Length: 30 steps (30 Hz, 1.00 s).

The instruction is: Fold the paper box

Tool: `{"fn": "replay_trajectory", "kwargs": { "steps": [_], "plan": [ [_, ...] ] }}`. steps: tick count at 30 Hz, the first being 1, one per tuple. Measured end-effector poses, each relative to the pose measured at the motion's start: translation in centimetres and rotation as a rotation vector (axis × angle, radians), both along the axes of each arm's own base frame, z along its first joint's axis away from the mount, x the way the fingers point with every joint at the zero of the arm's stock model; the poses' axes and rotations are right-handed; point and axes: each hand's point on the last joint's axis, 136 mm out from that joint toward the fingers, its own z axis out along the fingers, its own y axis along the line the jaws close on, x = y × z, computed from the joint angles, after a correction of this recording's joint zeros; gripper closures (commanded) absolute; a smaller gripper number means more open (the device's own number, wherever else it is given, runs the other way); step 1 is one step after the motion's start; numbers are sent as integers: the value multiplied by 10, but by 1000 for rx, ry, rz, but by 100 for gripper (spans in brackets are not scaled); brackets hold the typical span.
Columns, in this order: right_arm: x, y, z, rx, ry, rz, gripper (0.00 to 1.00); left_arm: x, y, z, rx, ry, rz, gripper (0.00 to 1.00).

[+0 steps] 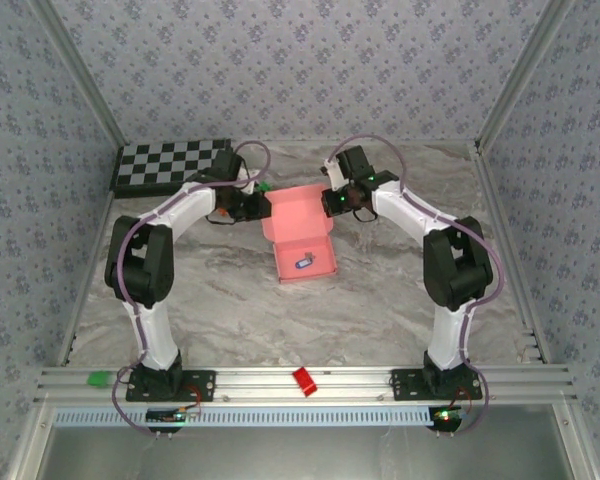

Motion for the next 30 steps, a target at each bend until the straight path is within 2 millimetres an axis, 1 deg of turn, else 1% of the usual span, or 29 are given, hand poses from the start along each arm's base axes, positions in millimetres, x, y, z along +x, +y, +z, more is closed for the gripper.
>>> {"fn": "replay_trajectory", "kwargs": {
  "steps": [2,6,9,15,21,27,30],
  "plan": [
    [-1,-2,1,0,-9,-16,94,1,-2,3,-2,-7,-2,92],
    [-2,-9,4,6,-48,-70,95,9,-8,16,-8,-48,-12,93],
    [2,-14,10,12,-88,-112,95,14,-15,24,-6,-89,-19,93],
    [11,-24,17,-6,-163,-188,95,28,-26,34,-2,-180,-21,93],
    [22,-36,26,-38,-236,-265,96,48,-40,37,-20,-268,-16,93],
    [22,-46,27,-52,-286,-310,96,58,-51,39,-29,-338,-12,92],
    [20,-48,26,-47,-304,-328,96,59,-55,35,-29,-368,-9,91]
  ]
}}
